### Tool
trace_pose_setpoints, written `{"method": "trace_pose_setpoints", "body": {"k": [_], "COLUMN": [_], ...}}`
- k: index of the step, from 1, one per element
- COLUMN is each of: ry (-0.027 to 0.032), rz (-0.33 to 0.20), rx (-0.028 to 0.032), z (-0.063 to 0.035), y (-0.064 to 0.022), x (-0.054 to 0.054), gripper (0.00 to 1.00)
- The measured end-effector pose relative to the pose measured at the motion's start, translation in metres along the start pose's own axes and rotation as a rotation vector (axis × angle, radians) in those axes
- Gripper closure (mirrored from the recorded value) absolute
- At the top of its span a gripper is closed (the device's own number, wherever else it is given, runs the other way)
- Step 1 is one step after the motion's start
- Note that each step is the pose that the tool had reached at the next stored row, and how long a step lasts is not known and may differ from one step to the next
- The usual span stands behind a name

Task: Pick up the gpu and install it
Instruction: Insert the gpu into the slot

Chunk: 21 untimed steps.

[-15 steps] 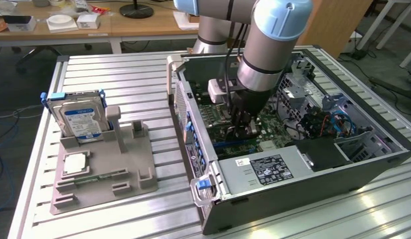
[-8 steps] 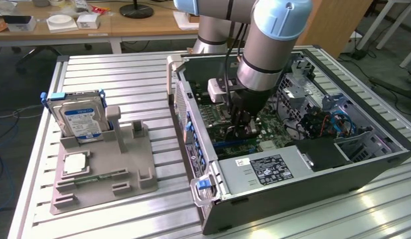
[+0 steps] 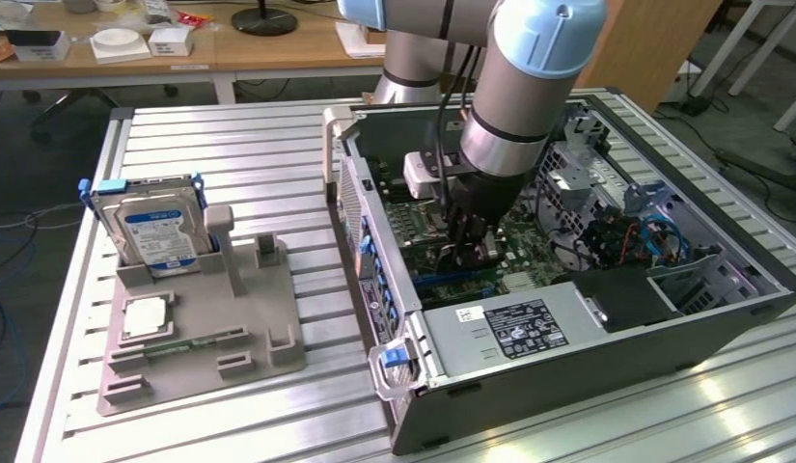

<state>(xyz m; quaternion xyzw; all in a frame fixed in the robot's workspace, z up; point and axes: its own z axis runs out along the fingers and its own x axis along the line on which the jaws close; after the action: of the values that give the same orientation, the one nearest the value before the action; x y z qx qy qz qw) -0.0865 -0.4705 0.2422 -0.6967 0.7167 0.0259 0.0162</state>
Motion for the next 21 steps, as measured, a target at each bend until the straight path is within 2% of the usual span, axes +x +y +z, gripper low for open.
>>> {"method": "trace_pose_setpoints", "body": {"k": [21], "ry": [0.0002], "rz": [0.0], "rx": [-0.0001], "z": [0.0043], "y": [0.0033], "x": [-0.0009], "gripper": [0.73]}}
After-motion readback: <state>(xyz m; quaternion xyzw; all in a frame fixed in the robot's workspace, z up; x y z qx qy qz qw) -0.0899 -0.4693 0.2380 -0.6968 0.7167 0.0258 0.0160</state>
